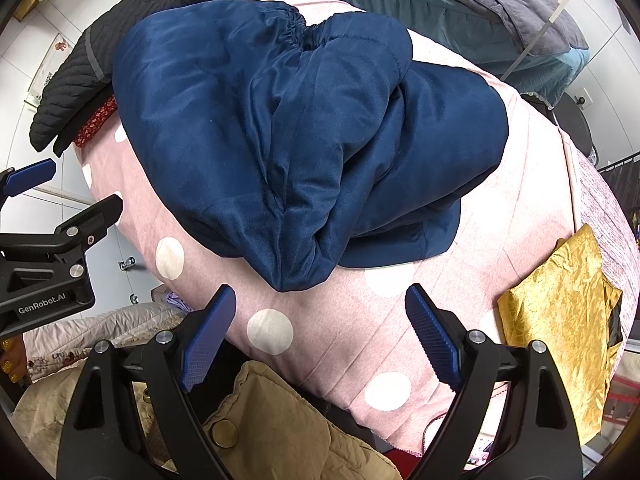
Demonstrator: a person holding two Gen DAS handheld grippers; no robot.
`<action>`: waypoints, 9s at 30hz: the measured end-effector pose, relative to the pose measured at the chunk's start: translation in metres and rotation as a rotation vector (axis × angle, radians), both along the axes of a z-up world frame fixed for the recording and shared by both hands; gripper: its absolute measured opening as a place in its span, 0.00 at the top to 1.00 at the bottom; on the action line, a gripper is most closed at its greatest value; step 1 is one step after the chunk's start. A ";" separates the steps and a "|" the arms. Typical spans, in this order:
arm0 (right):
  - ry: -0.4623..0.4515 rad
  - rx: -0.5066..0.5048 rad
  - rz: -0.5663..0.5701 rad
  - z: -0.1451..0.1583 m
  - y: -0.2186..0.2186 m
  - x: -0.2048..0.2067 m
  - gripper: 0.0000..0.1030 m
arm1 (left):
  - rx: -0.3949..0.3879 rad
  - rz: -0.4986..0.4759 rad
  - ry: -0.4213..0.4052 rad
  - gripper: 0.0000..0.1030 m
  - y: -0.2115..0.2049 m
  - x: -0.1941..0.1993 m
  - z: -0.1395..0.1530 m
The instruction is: Fold large clothes
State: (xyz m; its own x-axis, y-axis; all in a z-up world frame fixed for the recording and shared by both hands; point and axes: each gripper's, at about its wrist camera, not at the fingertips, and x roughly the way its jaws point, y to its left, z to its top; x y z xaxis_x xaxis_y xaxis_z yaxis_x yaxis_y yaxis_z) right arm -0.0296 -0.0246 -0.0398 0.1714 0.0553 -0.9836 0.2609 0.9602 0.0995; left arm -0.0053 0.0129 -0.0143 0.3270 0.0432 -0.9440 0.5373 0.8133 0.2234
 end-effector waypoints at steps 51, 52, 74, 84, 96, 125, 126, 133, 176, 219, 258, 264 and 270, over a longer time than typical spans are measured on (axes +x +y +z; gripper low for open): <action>-0.027 -0.040 -0.010 -0.044 -0.083 0.070 0.68 | -0.112 -0.204 0.265 0.52 -0.030 0.191 -0.072; -0.001 -0.022 -0.011 -0.049 -0.082 0.057 0.69 | -0.115 -0.227 0.269 0.59 -0.026 0.177 -0.072; 0.237 0.025 0.218 -0.123 -0.013 -0.058 0.36 | -0.161 -0.282 0.400 0.20 0.028 0.013 -0.133; -0.109 0.147 0.018 -0.019 -0.085 -0.034 0.25 | -0.388 -0.133 0.196 0.10 0.047 0.094 -0.020; -0.144 0.106 -0.234 -0.018 -0.117 -0.030 0.25 | -0.367 -0.272 0.330 0.21 -0.060 0.151 -0.074; 0.150 0.256 -0.334 -0.183 -0.210 0.073 0.42 | -0.464 -0.286 0.229 0.10 0.091 0.216 -0.037; 0.155 0.237 -0.321 -0.182 -0.201 0.073 0.43 | -0.379 -0.342 0.224 0.10 0.069 0.225 -0.058; 0.075 0.217 -0.279 -0.148 -0.176 0.055 0.68 | -0.088 -0.638 0.354 0.12 -0.020 0.202 -0.162; -0.210 -0.012 -1.140 -0.011 -0.342 -0.192 0.41 | -0.380 0.191 0.107 0.16 0.039 0.289 -0.067; -0.127 0.031 -0.059 -0.067 -0.070 0.063 0.87 | -0.393 0.107 0.187 0.09 0.070 0.108 -0.068; -0.253 -0.011 -0.589 -0.018 -0.342 0.128 0.40 | -0.342 -0.210 0.177 0.09 -0.078 0.061 -0.042; 0.020 -0.148 -0.434 -0.091 -0.321 0.237 0.40 | -0.271 -0.260 0.140 0.09 -0.092 0.045 -0.040; 0.164 -0.200 -0.419 -0.149 -0.317 0.246 0.80 | -0.189 -0.396 0.089 0.08 -0.109 0.017 -0.038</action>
